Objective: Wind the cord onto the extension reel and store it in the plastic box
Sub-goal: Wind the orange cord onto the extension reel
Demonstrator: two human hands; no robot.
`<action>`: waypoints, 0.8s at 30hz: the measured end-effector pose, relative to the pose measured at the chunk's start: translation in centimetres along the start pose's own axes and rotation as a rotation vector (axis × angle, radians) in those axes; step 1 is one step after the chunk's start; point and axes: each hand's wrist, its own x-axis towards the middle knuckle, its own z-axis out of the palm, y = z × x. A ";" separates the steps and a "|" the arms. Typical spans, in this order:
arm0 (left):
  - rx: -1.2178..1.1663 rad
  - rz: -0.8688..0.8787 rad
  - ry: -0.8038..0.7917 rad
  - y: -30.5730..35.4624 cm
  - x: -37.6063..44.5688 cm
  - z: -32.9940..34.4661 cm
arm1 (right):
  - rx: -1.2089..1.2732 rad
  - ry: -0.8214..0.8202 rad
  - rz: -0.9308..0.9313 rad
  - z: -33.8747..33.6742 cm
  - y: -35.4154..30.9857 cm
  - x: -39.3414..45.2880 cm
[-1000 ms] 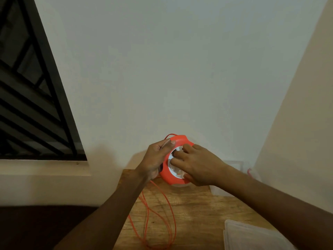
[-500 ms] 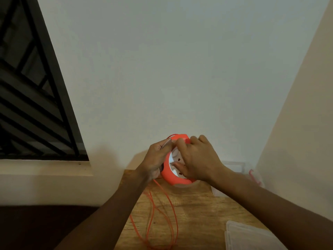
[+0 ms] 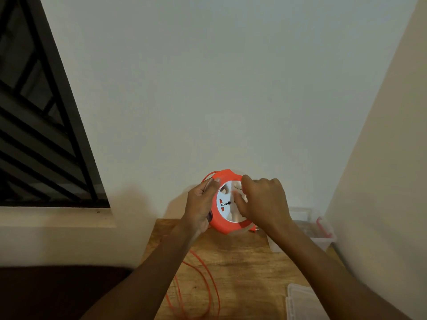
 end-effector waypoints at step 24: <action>0.159 -0.051 -0.337 1.1 0.2 -2.2 | -0.363 -0.454 -1.014 -2.5 1.0 1.3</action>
